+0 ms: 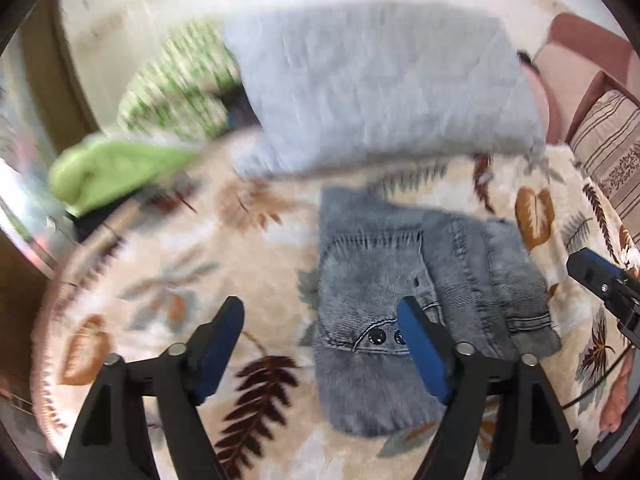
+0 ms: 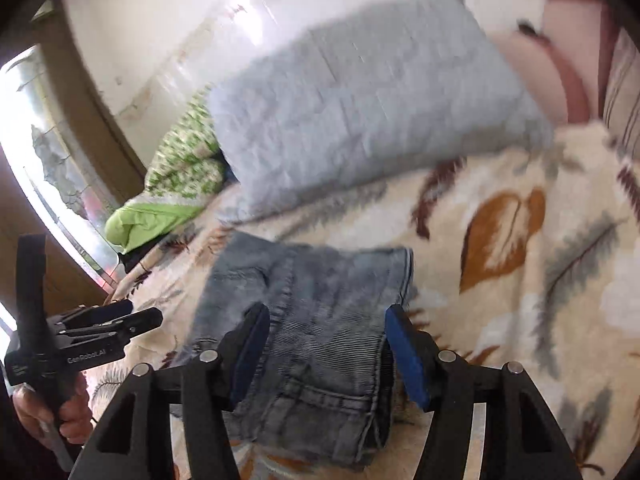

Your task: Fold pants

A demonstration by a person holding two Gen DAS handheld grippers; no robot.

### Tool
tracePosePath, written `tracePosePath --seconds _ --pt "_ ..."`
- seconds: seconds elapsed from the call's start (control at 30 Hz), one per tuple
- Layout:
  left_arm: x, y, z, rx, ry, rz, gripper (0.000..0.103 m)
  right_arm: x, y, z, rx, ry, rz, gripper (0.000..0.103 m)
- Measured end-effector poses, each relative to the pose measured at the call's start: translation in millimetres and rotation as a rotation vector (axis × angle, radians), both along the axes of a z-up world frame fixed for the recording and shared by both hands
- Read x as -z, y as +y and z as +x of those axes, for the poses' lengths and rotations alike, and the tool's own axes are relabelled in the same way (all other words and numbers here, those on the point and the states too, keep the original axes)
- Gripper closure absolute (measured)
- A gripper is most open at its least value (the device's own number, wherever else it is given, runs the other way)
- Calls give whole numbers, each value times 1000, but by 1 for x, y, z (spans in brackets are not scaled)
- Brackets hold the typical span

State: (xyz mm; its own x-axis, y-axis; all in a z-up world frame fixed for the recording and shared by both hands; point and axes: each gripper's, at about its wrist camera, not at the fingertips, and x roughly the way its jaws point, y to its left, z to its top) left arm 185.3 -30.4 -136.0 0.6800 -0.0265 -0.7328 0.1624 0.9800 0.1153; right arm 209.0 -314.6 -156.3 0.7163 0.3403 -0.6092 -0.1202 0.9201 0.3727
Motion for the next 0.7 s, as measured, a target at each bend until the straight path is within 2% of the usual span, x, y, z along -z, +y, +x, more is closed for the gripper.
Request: tracePosePath --seconds 0.1,0.2,0.3,0.5,0.7 --pt "-24 -8 -33 -15 -106 36 11 -27 10 -33 0 -120 -46 39" --pt "-40 -11 -63 -21 -187 65 9 -45 23 -71 23 -208 -112 39" --pt "-51 -10 -90 -40 -226 59 7 -57 35 -106 26 -280 -168 37" --pt "-69 -6 -130 -48 -279 34 6 -82 46 -159 57 -355 -204 34" --pt "-82 5 -152 -57 -301 1 6 -95 58 -184 50 -378 -222 33"
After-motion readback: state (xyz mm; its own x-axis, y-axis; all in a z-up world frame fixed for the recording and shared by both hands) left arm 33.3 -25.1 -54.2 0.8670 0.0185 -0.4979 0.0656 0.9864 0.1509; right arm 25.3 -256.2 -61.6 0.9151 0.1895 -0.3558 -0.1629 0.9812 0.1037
